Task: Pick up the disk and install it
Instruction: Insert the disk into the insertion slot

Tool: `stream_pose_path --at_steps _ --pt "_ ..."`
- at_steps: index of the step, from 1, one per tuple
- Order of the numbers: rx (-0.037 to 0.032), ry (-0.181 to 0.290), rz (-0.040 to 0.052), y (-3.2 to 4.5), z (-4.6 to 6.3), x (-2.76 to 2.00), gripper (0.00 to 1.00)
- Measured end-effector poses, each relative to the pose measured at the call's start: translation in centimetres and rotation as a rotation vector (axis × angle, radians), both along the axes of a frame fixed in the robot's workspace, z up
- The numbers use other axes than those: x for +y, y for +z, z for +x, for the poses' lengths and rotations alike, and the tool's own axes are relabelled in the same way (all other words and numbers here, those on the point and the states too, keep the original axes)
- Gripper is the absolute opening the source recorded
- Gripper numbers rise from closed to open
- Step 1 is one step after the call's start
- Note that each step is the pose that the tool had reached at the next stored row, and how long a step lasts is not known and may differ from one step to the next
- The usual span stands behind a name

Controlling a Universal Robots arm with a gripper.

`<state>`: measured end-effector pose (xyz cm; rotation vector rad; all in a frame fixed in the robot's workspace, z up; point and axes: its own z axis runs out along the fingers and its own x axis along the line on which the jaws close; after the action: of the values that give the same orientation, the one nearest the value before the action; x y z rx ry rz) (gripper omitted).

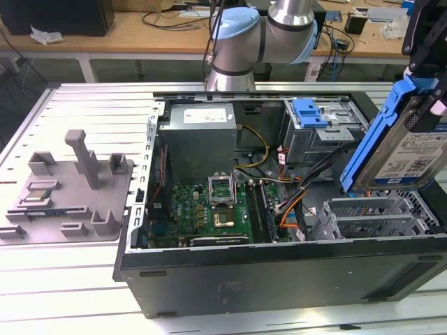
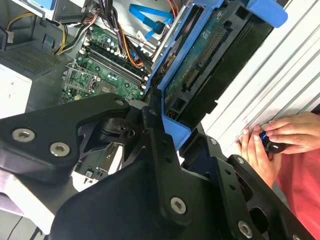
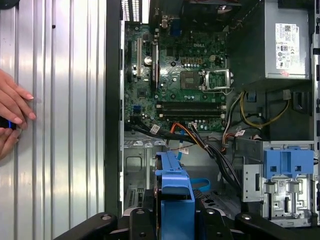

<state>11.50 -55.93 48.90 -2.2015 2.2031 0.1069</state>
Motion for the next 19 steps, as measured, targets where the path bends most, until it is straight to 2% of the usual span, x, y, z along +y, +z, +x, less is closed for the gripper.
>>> stream_pose_path --at_steps 11,19 --pt "0.0000 -0.004 -0.0001 -0.94 0.03 0.00 0.37" --pt "-0.0001 -0.008 0.0001 -1.01 -0.08 0.00 0.37"
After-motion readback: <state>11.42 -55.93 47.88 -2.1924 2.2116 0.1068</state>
